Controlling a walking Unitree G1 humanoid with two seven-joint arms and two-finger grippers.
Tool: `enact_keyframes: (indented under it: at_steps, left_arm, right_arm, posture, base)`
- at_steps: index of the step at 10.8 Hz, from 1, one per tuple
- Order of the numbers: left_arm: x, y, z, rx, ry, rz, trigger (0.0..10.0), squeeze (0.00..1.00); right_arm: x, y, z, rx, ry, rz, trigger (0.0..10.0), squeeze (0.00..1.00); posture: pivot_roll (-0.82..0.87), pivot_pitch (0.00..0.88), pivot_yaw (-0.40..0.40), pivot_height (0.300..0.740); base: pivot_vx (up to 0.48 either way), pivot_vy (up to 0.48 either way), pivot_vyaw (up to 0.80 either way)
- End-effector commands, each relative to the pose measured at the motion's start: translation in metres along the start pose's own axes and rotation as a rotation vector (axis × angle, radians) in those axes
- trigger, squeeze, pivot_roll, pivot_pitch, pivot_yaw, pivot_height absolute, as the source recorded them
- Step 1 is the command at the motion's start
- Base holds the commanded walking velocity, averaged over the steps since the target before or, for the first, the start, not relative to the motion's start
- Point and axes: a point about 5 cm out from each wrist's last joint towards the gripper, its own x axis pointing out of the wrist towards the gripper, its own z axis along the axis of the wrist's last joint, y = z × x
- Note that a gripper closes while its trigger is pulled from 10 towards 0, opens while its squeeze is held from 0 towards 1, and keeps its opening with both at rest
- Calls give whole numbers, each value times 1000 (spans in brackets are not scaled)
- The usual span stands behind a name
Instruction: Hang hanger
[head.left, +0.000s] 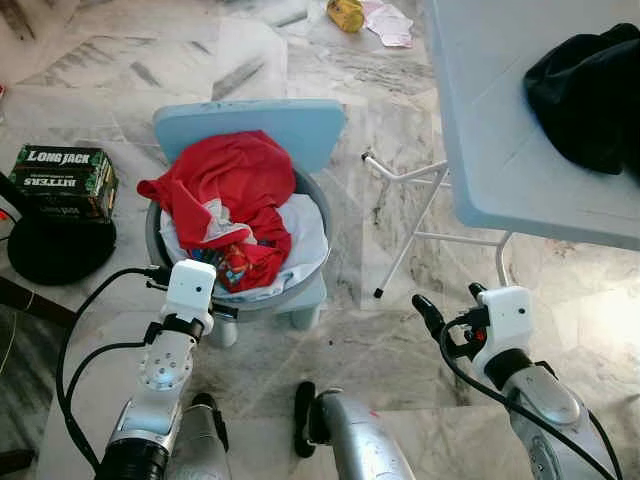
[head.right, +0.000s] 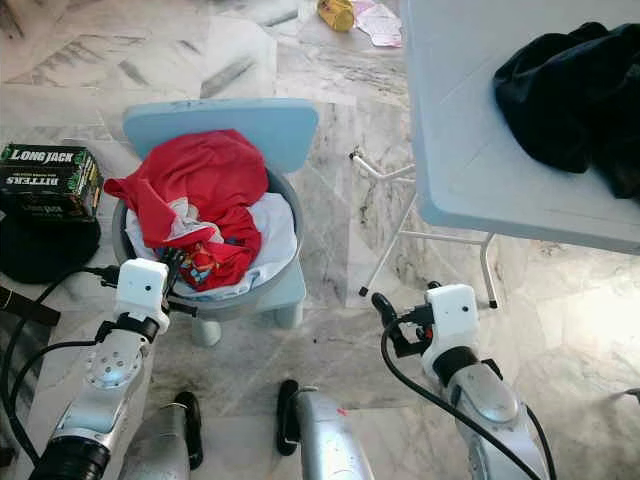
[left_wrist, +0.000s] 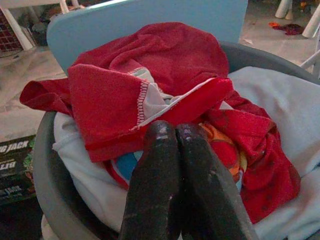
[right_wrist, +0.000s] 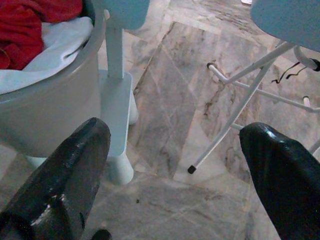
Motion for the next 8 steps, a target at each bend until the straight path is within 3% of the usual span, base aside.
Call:
enact_keyframes:
  at_steps: [1,6,7,8]
  left_arm:
    - [-5,-4,-5,-6,26,-3,10000,0]
    - [-5,-4,-5,-6,26,-3,10000,0]
    - [-2,-1,-2,-32,31,25,10000,1000]
    - [4,0,0,-69,28,47,10000,1000]
  right_arm:
    - [-4,-2,-4,5,26,-7,10000,0]
    - [-4,-2,-4,5,26,-7,10000,0]
    - [3,1,-6,5,12,-2,10000,0]
    - [12,4,-9,12,-5,11,10000,0]
  posture:
    - [-126,263,-204,740]
    - [-126,263,-204,740]
    - [-71,224,-179,740]
    - [-72,225,-180,740]
  base:
    - [0,0,0]
    - [0,0,0]
    - [0,0,0]
    - [0,0,0]
